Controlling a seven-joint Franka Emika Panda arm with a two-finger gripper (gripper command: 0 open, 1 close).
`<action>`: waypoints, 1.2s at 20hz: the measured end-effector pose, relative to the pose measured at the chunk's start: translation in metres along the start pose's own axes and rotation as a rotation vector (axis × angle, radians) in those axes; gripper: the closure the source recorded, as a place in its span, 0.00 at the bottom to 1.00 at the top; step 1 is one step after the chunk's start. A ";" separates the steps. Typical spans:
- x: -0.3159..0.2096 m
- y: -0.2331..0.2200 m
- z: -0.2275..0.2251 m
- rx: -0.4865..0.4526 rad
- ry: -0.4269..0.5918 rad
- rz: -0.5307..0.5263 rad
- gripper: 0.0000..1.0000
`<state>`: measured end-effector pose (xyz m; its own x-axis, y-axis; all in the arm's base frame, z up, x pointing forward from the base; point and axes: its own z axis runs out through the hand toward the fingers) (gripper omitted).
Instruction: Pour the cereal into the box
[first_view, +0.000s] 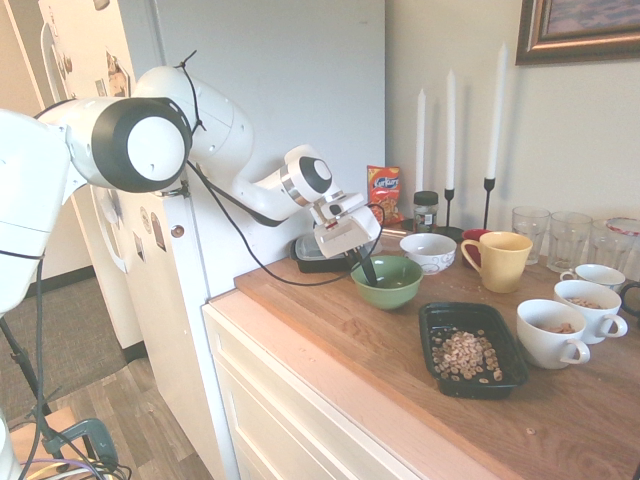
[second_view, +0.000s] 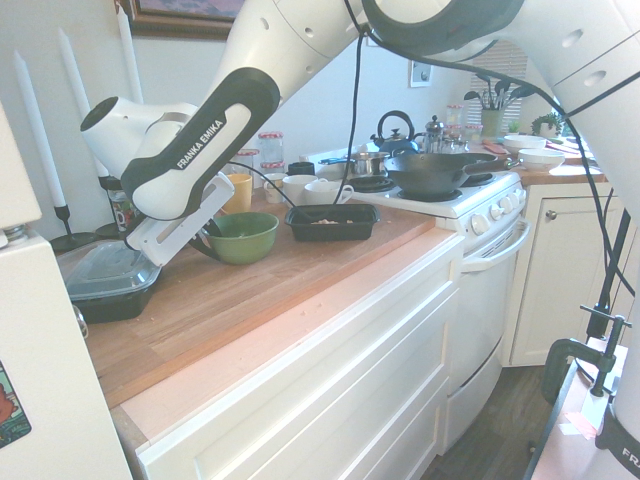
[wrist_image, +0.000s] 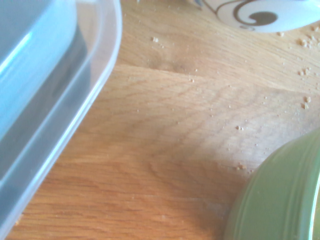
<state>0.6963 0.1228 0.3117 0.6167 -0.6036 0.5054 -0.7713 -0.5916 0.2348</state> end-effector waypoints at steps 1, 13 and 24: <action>0.000 0.000 0.000 0.001 -0.003 0.002 0.00; 0.009 0.004 -0.016 0.028 -0.024 0.037 0.00; 0.069 0.058 -0.080 0.189 -0.299 0.147 0.00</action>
